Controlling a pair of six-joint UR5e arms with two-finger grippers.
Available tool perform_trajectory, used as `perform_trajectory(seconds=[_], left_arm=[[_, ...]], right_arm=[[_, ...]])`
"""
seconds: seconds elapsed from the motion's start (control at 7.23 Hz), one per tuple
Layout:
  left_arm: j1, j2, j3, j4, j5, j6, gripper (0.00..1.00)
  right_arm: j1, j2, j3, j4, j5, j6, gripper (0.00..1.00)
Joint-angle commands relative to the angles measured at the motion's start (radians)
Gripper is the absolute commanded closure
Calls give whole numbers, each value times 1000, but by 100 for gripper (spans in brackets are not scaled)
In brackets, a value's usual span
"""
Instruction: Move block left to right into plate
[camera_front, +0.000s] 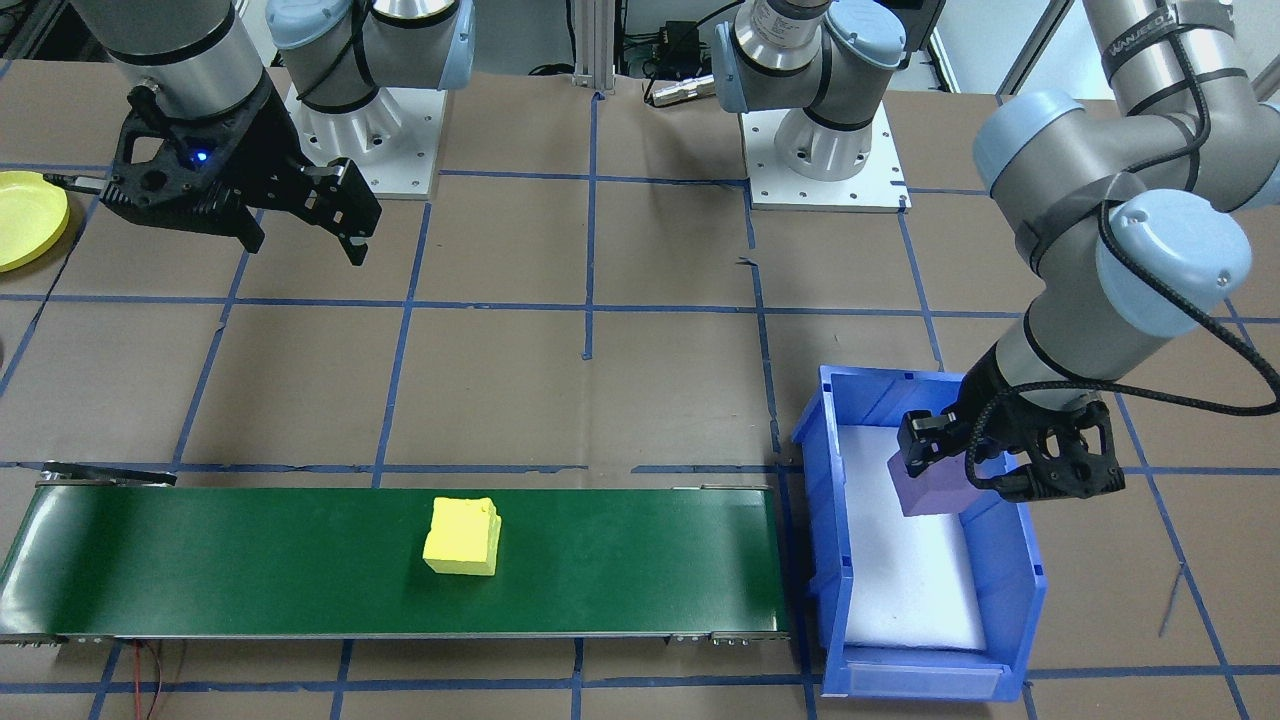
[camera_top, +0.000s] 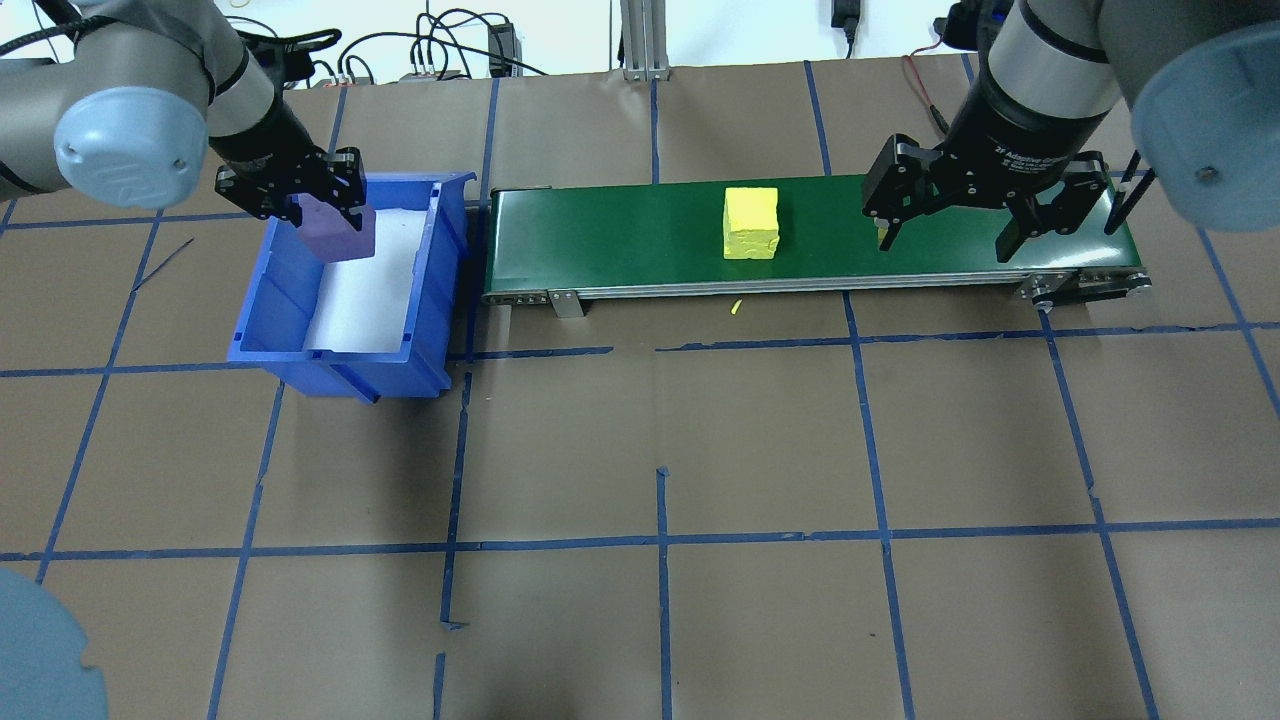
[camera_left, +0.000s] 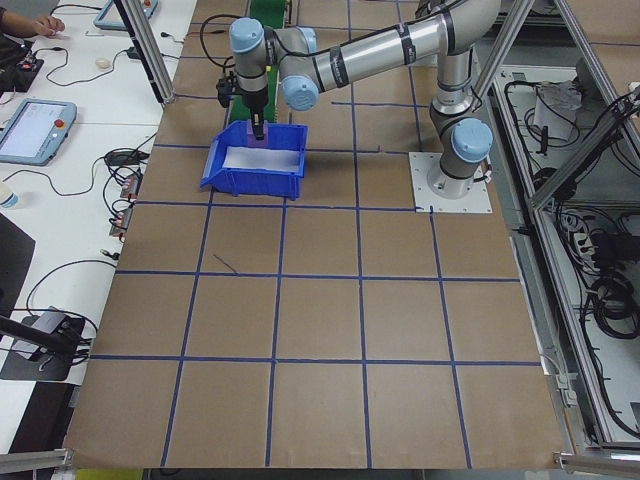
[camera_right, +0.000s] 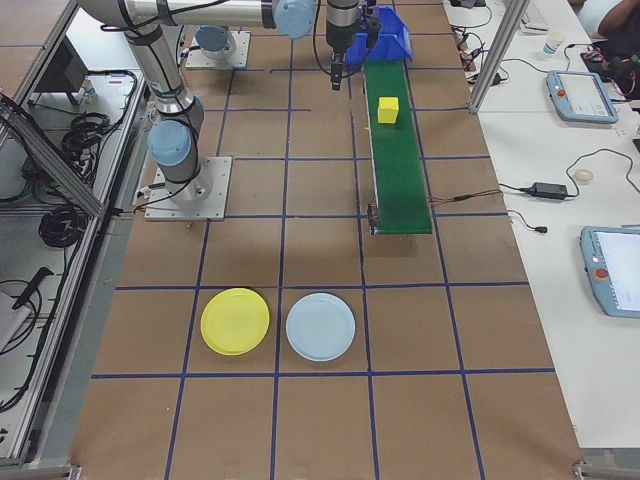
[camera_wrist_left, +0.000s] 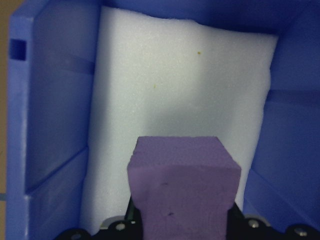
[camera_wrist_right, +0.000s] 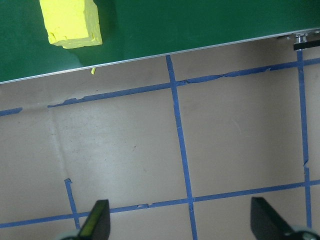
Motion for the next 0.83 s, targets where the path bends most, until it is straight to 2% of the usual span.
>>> perform_trajectory(seconds=[0.0,0.28,0.69], left_arm=[[-139,19,30,-11,14,-87,78],[-200,-16,11,62,8,-202,78],[-277,-134,12,218,6,-209,77]], right_arm=[[0,0,0,0,0,0,0],[0,0,0,0,0,1,0],[0,0,0,0,0,1,0]])
